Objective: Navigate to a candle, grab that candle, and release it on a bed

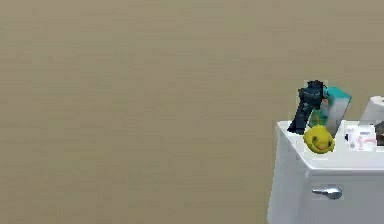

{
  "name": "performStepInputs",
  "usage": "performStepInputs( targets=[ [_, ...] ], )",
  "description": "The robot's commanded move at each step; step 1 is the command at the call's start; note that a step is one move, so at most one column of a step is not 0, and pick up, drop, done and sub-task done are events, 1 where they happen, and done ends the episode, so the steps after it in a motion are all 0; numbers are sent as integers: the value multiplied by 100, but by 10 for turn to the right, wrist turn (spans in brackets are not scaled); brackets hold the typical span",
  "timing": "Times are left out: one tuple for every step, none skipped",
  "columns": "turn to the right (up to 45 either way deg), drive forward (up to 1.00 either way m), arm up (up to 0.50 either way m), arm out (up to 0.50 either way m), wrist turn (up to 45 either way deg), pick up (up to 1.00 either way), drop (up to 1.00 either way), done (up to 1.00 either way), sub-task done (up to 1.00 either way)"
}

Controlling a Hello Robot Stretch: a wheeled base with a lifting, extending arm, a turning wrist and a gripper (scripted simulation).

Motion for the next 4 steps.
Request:
performStepInputs(
  targets=[
    [-330,0,0,0,0,0,0,0,0],
    [0,0,50,0,0,0,0,0,0],
    [0,0,18,0,0,0,0,0,0],
    [0,0,0,16,0,0,0,0,0]
  ],
)
